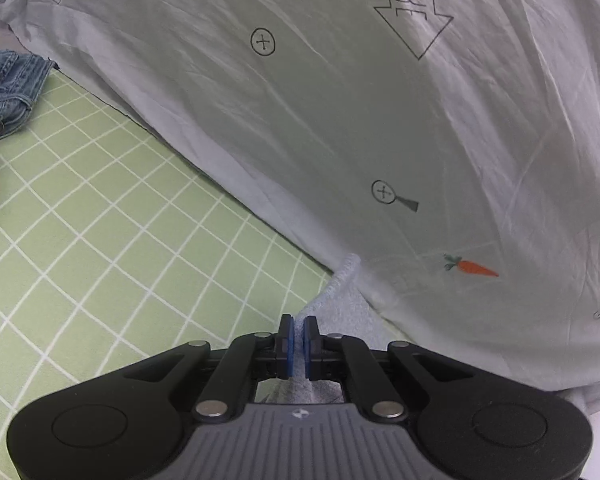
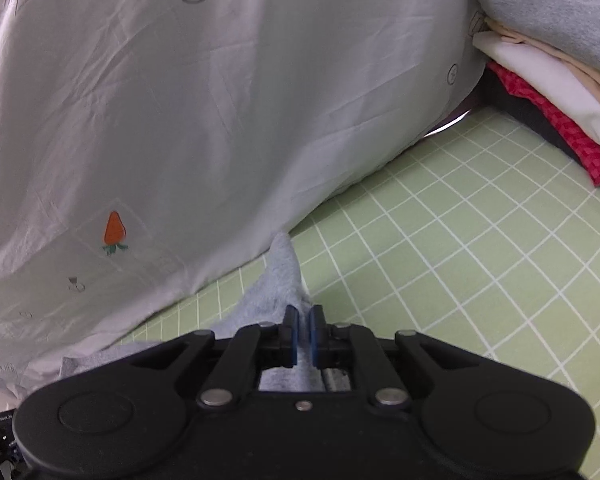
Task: Fold clothes
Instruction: 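Lift the folded hoodie with both grippers and carry it onto the clothes stack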
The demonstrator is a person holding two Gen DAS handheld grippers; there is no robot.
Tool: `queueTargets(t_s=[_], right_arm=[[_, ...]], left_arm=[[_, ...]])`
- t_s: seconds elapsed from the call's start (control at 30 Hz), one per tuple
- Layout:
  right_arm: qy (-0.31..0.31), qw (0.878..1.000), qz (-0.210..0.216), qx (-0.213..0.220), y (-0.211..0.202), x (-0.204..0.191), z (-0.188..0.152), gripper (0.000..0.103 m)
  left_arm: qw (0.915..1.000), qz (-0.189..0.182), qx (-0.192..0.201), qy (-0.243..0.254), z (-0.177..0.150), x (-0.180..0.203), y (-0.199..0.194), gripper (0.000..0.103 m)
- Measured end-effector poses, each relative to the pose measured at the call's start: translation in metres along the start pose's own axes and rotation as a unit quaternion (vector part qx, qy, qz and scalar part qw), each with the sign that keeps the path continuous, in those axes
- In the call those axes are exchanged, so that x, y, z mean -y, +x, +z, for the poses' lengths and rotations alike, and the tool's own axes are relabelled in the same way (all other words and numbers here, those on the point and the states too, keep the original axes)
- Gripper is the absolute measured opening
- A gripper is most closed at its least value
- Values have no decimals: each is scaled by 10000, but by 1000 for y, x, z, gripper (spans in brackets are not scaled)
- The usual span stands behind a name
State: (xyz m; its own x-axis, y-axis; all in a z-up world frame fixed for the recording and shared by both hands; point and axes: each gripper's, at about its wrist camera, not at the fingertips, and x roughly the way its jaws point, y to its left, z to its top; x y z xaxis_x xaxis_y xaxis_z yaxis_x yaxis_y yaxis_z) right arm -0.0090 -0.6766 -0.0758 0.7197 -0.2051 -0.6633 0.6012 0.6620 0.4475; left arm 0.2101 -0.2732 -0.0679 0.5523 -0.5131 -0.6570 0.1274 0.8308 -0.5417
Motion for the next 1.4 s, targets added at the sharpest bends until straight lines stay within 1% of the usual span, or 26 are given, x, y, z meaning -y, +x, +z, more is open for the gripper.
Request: queueTargets(t_s=[0.03, 0.07, 0.1, 0.13, 0.17, 0.23, 0.33, 0.47, 0.57, 0.7, 0.73, 0.77, 0.8, 0.83, 0.87, 0.9, 0.93, 1.0, 1.1, 1.17, 1.2, 1.23, 1.27, 1.3, 1.37, 1.4], right_arm=[[-66, 9997, -220, -81, 5, -3, -3, 38], [-125, 9989, -414, -159, 9, -6, -6, 49], [-151, 9986, -450, -226, 10, -7, -10, 74], [-180, 9986, -374, -322, 10, -5, -15, 87], [-208, 9985, -297, -418, 10, -4, -21, 88], [-293, 9972, -205, -658, 11, -1, -32, 88], [-356, 9939, -247, -1015, 14, 3, -50, 90], [-78, 9919, -97, -1264, 13, 11, -65, 94], [-49, 9911, 31, -1328, 13, 13, -72, 99], [-250, 9892, 224, -1426, 16, 6, -72, 102], [-294, 9881, 303, -1480, 18, 3, -72, 102], [-337, 9868, 382, -1535, 19, -1, -72, 102], [-390, 9856, 454, -1579, 21, -5, -72, 99], [-473, 9850, 504, -1578, 22, -9, -71, 73], [-399, 9841, 639, -1610, 22, -10, -71, 51], [-94, 9837, 810, -1605, 22, -9, -70, 40], [90, 9846, 858, -1523, 17, -9, -69, 38], [-177, 9867, 963, -1301, -1, -21, -63, 36], [-92, 9876, 1413, -671, -48, -35, -49, 34], [-110, 9886, 1484, -227, -83, -38, -45, 34], [-59, 9890, 1476, -69, -98, -37, -46, 34], [146, 9907, 1348, -113, -105, -29, -51, 35], [334, 9926, 1132, -302, -106, -20, -59, 34], [518, 9922, 1031, -480, -110, -13, -67, 34], [844, 9896, 853, -795, -120, -1, -82, 33], [748, 9904, 906, -725, -132, -2, -88, 33]], left_arm=[[9996, 253, -86, 32, -4, 2, 2, 28], [9994, 294, -161, 84, -8, 2, 1, 40], [9992, 298, -233, 139, -12, 3, 0, 67], [9989, 301, -305, 194, -17, 3, -1, 85], [9984, 301, -423, 229, -23, 2, -1, 87], [9969, 301, -673, 291, -35, 0, -1, 87], [9933, 299, -1047, 385, -53, -3, -1, 87], [9877, 238, -1512, 315, -74, -11, 3, 89], [9892, 48, -1420, 356, -84, -13, 0, 93], [9880, -129, -1492, 370, -90, -9, 6, 92], [9878, -187, -1520, 268, -92, -9, 7, 82], [9875, -246, -1549, 150, -94, -9, 9, 65], [9870, -305, -1576, 31, -96, -9, 10, 60], [9851, -408, -1670, -75, -98, -11, 12, 40], [9837, -558, -1669, -362, -100, -15, 11, 34], [9814, -715, -1648, -681, -102, -20, 10, 33], [9791, -846, -1629, -874, -101, -21, 8, 31], [9807, -1147, -1475, -571, -92, -3, -8, 29], [9804, -1603, -1147, 34, -77, 34, -47, 28], [9789, -1812, -932, 176, -76, 47, -77, 28], [9795, -1779, -932, 140, -79, 48, -86, 28], [9818, -1579, -1056, 2, -86, 41, -87, 28], [9834, -1353, -1197, -152, -93, 34, -87, 28], [9827, -1123, -1433, -340, -101, 27, -84, 27], [9760, -1197, -1742, -521, -115, 20, -88, 24], [9745, -1286, -1794, -392, -121, 23, -94, 24]])
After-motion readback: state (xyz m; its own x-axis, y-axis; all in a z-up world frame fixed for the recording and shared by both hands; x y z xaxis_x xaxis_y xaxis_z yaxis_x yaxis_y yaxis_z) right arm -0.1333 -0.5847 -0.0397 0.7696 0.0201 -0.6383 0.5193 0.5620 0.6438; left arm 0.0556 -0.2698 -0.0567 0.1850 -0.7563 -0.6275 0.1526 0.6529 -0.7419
